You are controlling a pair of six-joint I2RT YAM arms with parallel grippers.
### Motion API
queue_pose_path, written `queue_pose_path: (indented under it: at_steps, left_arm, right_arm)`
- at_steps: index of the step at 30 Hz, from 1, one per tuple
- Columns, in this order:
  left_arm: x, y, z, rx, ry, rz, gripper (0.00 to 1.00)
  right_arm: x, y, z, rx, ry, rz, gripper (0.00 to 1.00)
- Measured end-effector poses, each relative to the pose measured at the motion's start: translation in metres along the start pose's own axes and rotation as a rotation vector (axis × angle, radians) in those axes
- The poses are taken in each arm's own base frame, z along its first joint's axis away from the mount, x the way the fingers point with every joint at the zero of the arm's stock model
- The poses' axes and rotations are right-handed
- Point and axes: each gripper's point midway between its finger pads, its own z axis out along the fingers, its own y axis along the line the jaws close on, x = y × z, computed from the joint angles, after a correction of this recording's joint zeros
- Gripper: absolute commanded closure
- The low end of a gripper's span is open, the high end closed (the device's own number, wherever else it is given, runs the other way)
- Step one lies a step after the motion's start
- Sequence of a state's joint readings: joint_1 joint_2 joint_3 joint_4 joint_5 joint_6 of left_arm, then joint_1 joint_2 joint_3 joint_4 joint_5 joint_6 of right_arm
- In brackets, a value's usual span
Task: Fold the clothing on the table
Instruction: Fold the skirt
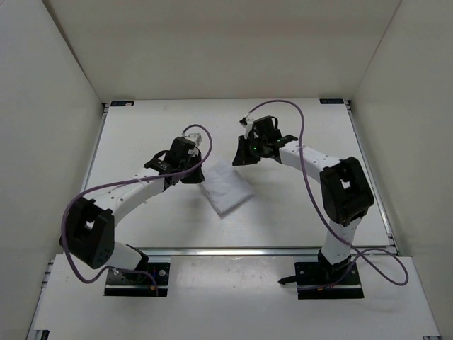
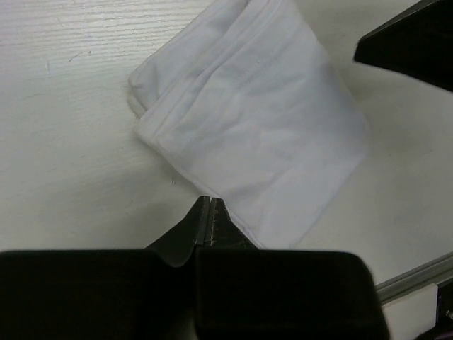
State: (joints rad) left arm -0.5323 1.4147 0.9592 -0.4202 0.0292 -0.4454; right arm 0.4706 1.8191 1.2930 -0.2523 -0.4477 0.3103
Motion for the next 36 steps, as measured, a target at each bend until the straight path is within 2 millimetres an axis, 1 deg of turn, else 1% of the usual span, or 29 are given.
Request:
queue_pose_path:
  at_steps: [3, 5, 7, 10, 13, 17, 18, 19, 20, 21, 22, 24, 25, 26, 27, 30, 32, 34, 36]
  left_arm:
    - [0.007, 0.003, 0.016, -0.013, 0.031, -0.001, 1.0]
    - [0.013, 0.007, 0.026, -0.024, 0.054, -0.003, 1.0]
    - [0.02, 0.01, 0.035, -0.037, 0.08, -0.006, 1.0]
    - [0.026, 0.014, 0.045, -0.049, 0.103, -0.008, 1.0]
    - [0.028, 0.017, 0.049, -0.055, 0.111, -0.012, 1.0]
    - [0.026, 0.017, 0.052, -0.047, 0.107, -0.019, 1.0]
    - [0.026, 0.018, 0.052, -0.046, 0.106, -0.021, 0.97]
    - [0.026, 0.018, 0.051, -0.043, 0.107, -0.023, 0.86]
    - [0.025, 0.019, 0.051, -0.042, 0.107, -0.02, 0.69]
    - [0.025, 0.02, 0.051, -0.043, 0.108, -0.019, 0.49]
    - [0.025, 0.022, 0.051, -0.046, 0.11, -0.013, 0.44]
    - [0.025, 0.026, 0.048, -0.061, 0.121, -0.007, 0.21]
    - [0.024, 0.027, 0.045, -0.069, 0.126, -0.003, 0.18]
    - [0.02, 0.028, 0.043, -0.074, 0.125, 0.0, 0.11]
    - [0.017, 0.03, 0.041, -0.08, 0.12, 0.006, 0.02]
    - [0.002, 0.032, 0.029, -0.089, 0.085, 0.016, 0.01]
    - [-0.006, 0.036, 0.018, -0.096, 0.058, 0.019, 0.01]
    - [-0.016, 0.039, 0.006, -0.099, 0.02, 0.017, 0.01]
    - [-0.024, 0.041, -0.004, -0.1, -0.011, 0.016, 0.01]
  right_arm:
    - [0.005, 0.009, 0.024, -0.04, 0.037, -0.016, 1.0]
    - [0.005, 0.005, 0.039, -0.051, 0.054, -0.01, 1.0]
    - [0.004, -0.003, 0.053, -0.046, 0.065, -0.006, 1.0]
    - [0.005, -0.015, 0.068, -0.034, 0.085, -0.003, 1.0]
    - [0.007, -0.024, 0.078, -0.026, 0.096, 0.001, 1.0]
    - [0.007, -0.027, 0.079, -0.029, 0.098, 0.014, 1.0]
    - [0.006, -0.026, 0.079, -0.034, 0.095, 0.015, 1.0]
    - [0.005, -0.027, 0.078, -0.036, 0.09, 0.019, 0.83]
    - [0.004, -0.027, 0.077, -0.04, 0.085, 0.027, 0.14]
    - [0.004, -0.027, 0.074, -0.043, 0.081, 0.041, 0.01]
    - [0.002, -0.025, 0.069, -0.054, 0.075, 0.048, 0.01]
    - [-0.012, -0.018, 0.054, -0.06, 0.039, 0.033, 0.01]
    - [-0.021, -0.016, 0.045, -0.057, 0.018, 0.024, 0.01]
    - [-0.03, -0.015, 0.034, -0.046, -0.001, 0.018, 0.01]
    - [-0.038, -0.015, 0.025, -0.034, -0.019, 0.012, 0.01]
    - [-0.061, -0.021, -0.005, 0.054, -0.082, -0.028, 0.01]
    - [-0.068, -0.026, -0.027, 0.119, -0.122, -0.051, 0.01]
    - [-0.06, -0.029, -0.05, 0.168, -0.148, -0.063, 0.01]
    - [-0.041, -0.035, -0.07, 0.202, -0.155, -0.056, 0.01]
